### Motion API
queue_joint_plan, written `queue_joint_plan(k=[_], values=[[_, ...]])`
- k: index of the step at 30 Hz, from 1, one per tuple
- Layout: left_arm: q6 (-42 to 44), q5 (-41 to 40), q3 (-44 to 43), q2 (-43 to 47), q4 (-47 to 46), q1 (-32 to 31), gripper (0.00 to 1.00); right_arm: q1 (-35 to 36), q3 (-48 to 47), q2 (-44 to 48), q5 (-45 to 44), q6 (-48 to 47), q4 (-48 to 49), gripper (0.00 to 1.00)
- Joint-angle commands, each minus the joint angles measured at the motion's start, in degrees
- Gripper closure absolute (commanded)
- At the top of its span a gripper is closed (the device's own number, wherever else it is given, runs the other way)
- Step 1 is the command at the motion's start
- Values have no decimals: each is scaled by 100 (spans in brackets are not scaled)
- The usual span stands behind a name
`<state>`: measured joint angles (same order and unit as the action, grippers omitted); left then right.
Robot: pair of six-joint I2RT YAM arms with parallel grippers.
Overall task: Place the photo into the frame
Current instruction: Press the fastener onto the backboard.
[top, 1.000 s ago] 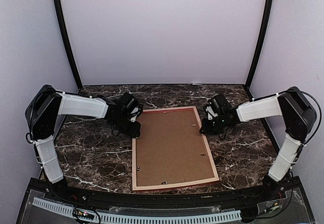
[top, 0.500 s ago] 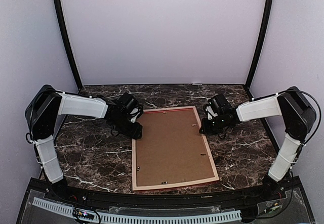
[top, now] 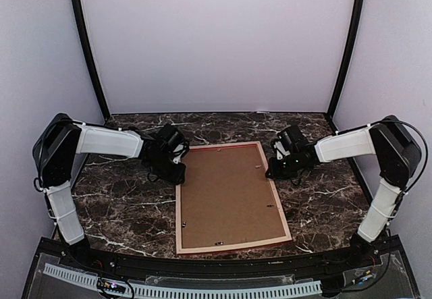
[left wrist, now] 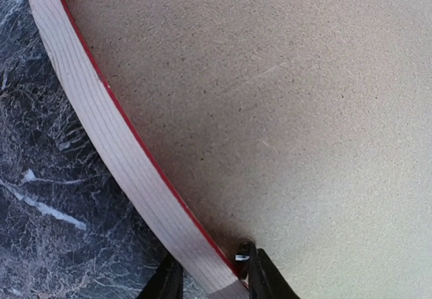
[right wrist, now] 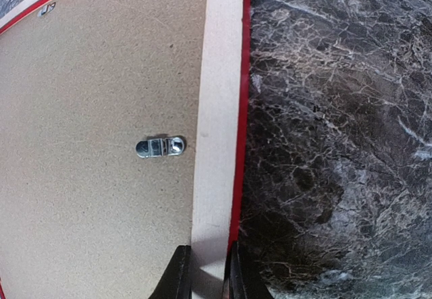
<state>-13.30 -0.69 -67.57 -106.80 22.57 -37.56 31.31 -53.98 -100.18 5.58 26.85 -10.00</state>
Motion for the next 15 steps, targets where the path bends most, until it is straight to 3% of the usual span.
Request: queue_joint_plan(k=[1, 12, 15], values=[[107, -106, 95, 247, 190, -6, 69, 59, 46, -113, 246, -29, 228, 87], [95, 362, 117, 430, 6, 7, 72, 59, 80, -99, 241, -39, 228, 87], [65, 474, 113, 488, -58, 12, 61, 59, 80, -95, 249, -40, 229, 87]])
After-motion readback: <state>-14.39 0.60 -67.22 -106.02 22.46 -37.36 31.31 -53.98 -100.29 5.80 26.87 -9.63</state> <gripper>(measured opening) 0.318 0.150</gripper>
